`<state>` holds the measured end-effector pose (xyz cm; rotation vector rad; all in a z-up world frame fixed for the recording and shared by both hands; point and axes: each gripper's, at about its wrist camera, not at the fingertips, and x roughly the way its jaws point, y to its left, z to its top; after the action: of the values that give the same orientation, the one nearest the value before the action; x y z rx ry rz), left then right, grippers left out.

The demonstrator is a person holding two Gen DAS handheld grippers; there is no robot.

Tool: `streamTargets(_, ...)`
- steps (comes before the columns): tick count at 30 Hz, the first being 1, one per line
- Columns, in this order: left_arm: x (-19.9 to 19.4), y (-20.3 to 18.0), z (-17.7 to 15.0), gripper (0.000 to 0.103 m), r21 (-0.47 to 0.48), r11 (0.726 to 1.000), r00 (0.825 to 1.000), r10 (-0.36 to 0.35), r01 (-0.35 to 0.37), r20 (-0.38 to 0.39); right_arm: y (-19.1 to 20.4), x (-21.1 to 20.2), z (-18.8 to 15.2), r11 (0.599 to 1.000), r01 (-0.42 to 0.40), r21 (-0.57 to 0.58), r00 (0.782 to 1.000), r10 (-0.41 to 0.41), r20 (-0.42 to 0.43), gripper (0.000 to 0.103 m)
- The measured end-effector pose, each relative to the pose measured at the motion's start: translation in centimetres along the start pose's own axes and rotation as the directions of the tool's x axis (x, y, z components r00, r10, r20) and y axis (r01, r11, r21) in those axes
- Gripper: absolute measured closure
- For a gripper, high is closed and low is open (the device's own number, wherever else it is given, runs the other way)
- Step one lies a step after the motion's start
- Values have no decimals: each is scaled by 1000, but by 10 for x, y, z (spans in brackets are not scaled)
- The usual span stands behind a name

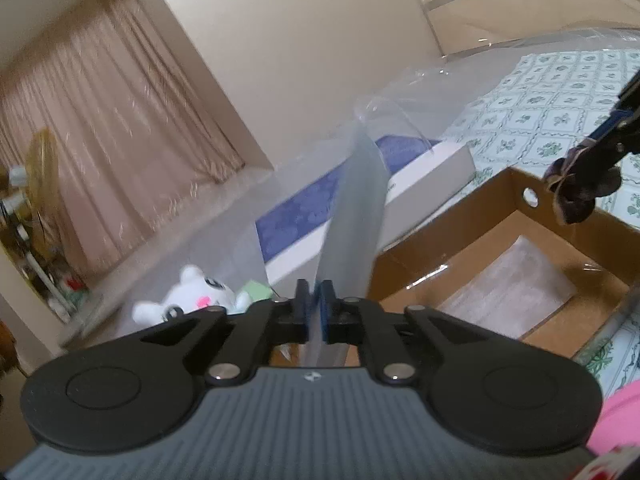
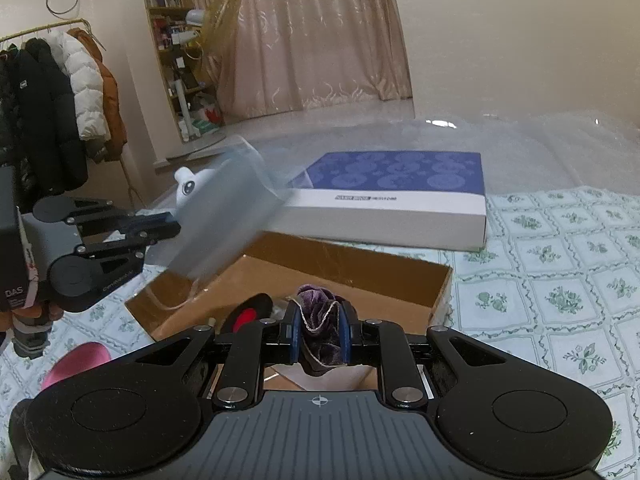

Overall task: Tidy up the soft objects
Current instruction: 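Carry the mask with the left tool and the sock with the right tool into the box, then open both tools over the box and move back toward the remaining items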

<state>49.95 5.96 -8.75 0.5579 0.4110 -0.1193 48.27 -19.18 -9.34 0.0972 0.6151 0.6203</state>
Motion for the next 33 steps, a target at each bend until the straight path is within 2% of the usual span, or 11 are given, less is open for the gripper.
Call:
streamTargets(4,2,8,-11,91,-65,996,998,-65,64,-25,-2,7,-1,1000,-8,1,1000,8,-15,84)
streamTargets(7,2,17,-18,90,-126,989,995,-83,76,-53,-1,13,-1,1000,-16,6,999,17,-28,84)
streamTargets(12,0,41,-30,90,-290,953,987,-119,83,-108,6,21,5,999,-41,16,998,41,-36,82)
streamTargets(13,-3,45,-33,89,-314,946,986,-123,81,-116,7,22,7,998,-53,24,998,54,-30,70)
streamTargets(14,-6,49,-35,83,-333,940,984,-126,78,-124,7,23,11,998,-51,44,999,51,-14,50)
streamTargets(16,-12,54,-40,74,-368,928,981,-123,60,-151,8,19,15,996,-32,77,999,30,34,21)
streamTargets(18,-23,62,-47,73,-407,912,979,-122,46,-163,8,15,20,994,-48,96,997,41,68,21)
streamTargets(24,-71,87,-62,70,-504,864,970,-129,8,-205,12,-6,23,994,-16,111,999,12,35,21)
streamTargets(28,-118,94,-65,64,-522,853,965,-136,-2,-226,15,-32,11,987,-2,160,1000,-2,19,21)
streamTargets(33,-184,92,-67,63,-555,831,959,-119,-46,-258,29,-72,-5,980,2,198,1000,-4,9,21)
